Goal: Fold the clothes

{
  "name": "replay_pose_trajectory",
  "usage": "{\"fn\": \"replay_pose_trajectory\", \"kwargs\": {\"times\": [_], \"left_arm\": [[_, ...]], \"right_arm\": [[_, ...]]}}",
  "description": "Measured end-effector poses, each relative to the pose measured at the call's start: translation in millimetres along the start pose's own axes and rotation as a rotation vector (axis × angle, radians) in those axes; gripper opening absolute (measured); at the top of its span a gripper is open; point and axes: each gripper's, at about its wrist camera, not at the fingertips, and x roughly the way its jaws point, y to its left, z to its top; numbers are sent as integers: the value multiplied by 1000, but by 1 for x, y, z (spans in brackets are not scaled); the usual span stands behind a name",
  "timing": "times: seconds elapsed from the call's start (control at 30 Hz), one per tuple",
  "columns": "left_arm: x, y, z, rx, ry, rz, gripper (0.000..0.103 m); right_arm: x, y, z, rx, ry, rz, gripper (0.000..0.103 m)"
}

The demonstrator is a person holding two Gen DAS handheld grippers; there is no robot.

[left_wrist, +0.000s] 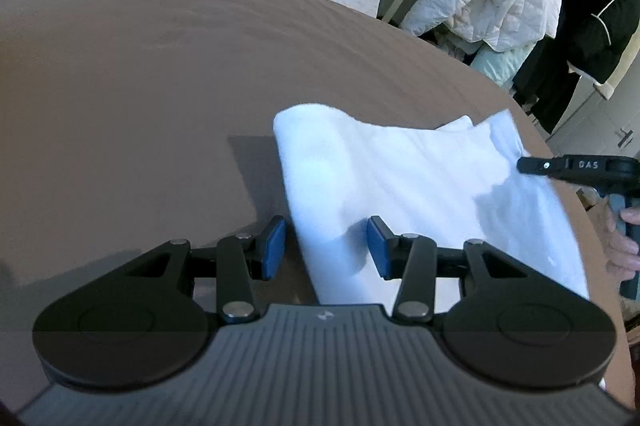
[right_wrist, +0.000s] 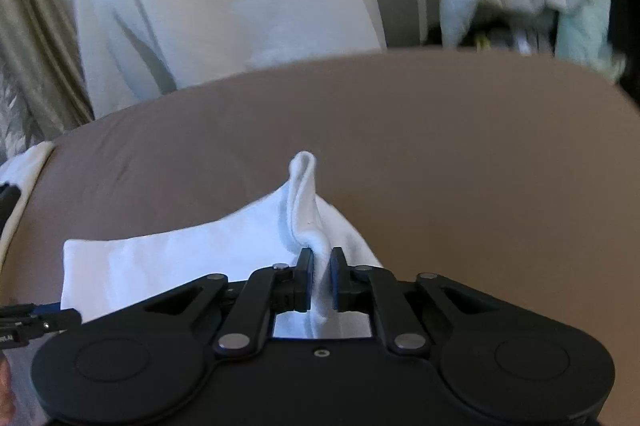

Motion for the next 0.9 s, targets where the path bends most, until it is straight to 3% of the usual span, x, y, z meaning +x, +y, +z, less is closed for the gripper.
{"fn": "replay_pose_trajectory", "kwargs": {"times": [0.07, 0.1, 0.13, 0.17, 0.2, 0.23, 0.27, 0.3, 0.4, 0.47, 0.53, 0.67, 0.77, 0.83, 0.9], "left_arm": [[6, 1, 2, -20, -10, -18, 51], [9, 2, 4, -36, -13, -28, 54], [14, 4, 6, -50, -12, -39, 58], [18, 5, 7, -61, -11, -49, 61], [23, 4, 7, -55, -10, -49, 60], [23, 0, 7, -21, -22, -26, 50], [23, -3, 6, 14, -34, -2, 16], [23, -8, 6, 51, -45, 20, 6], [12, -39, 4, 210, -114, 96, 7], [8, -61, 3, 303, -159, 161, 7], [12, -71, 5, 327, -163, 174, 9], [33, -46, 12, 197, -84, 194, 22], [25, -31, 6, 157, -121, 247, 26], [16, -31, 3, 194, -156, 327, 26], [1, -28, 3, 165, -172, 305, 26]], "right_arm": [[13, -11, -1, 65, 22, 24, 42], [20, -16, -2, 98, 33, 36, 60], [26, -22, -3, 131, 44, 48, 63], [33, -26, -3, 151, 56, 52, 61], [40, -21, -2, 120, 68, 20, 46], [44, -12, -2, 53, 57, -46, 6], [45, -3, -4, -24, 25, -101, 6], [41, 3, -6, -73, -35, -121, 6], [15, 24, -8, -174, -243, -132, 4], [8, 42, -5, -301, -284, -182, 4], [13, 49, -1, -361, -255, -225, 4], [23, 39, 4, -343, -170, -258, 4], [27, 31, 1, -313, -146, -329, 10], [25, 26, 0, -290, -149, -409, 16], [8, 16, 4, -209, -178, -419, 24]]}}
